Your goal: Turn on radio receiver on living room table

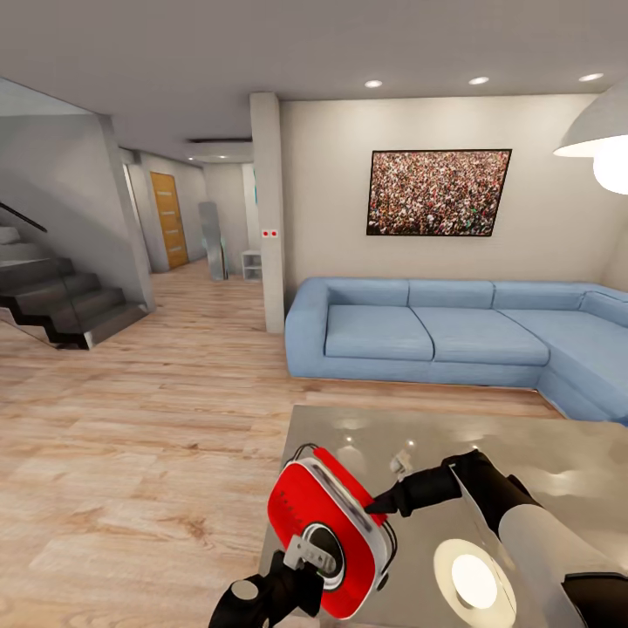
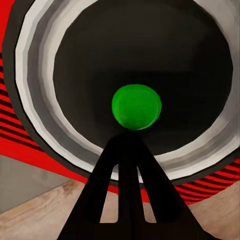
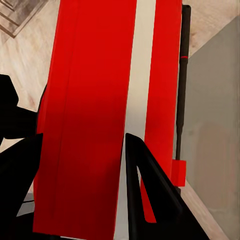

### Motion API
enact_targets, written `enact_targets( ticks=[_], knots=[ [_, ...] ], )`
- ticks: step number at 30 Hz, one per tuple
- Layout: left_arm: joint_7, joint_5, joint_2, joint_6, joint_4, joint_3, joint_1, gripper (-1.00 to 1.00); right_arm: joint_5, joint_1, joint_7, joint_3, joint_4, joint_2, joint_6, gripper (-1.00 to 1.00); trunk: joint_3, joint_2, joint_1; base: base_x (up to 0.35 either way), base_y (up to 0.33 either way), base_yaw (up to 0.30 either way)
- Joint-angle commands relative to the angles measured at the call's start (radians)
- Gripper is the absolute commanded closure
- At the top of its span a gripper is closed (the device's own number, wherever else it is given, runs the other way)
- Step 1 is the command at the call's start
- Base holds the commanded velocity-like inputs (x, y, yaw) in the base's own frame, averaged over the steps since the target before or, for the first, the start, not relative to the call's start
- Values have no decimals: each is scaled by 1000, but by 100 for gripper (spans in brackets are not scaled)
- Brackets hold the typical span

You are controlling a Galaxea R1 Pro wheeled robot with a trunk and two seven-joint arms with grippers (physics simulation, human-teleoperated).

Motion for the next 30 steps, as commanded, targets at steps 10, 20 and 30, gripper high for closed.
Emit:
enact_targets(
  ticks=[10, 20, 30],
  knots=[
    [28, -4, 0, -52, -30, 119, -1, 100, 2, 0, -199, -6, -1, 1, 7, 100, 0, 0, 0, 0, 0, 0],
    [30, -3, 11, -65, -91, 292, -1, 100, -2, 0, -287, -9, -2, 1, 4, 100, 0, 0, 0, 0, 0, 0],
    [27, -3, 44, -80, -92, 628, -1, 100, -13, 0, -557, -12, -1, 25, 12, 100, 0, 0, 0, 0, 0, 0]
  ],
)
